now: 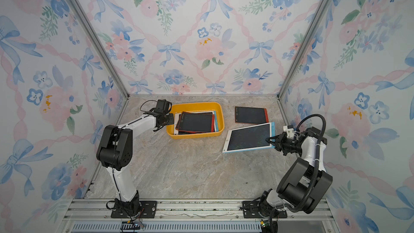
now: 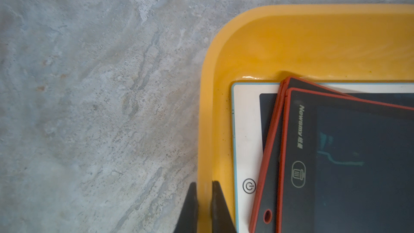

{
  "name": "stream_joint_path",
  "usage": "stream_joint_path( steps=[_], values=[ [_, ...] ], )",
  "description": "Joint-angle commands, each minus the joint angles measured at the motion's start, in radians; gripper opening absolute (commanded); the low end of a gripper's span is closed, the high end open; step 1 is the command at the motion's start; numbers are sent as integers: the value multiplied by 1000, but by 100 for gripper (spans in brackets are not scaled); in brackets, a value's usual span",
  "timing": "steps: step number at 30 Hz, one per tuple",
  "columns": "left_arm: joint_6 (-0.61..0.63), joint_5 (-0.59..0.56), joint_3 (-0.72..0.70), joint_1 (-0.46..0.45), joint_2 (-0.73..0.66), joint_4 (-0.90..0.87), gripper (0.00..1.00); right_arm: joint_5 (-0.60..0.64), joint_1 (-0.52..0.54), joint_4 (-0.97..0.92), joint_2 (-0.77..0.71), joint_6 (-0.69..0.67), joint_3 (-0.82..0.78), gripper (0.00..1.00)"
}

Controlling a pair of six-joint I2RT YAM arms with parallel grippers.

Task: Take out the writing tablet from the storage box
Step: Place the writing tablet at the center of the board.

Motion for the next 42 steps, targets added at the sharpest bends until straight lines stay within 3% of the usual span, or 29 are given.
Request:
stream_joint_path(
  steps=[1,15,23,42],
  values=[
    [55,42,17,3,27,-11,0,14,-20,-64,44,-53,30,0],
    [20,100,18,13,41,-9,0,136,-50,-70,119,-60,19,4],
    [16,99,14,13,39,-10,0,215,-50,-65,140,-44,19,18],
    [6,99,5,13,36,-9,0,293,-52,-31,158,-9,17,26]
  ],
)
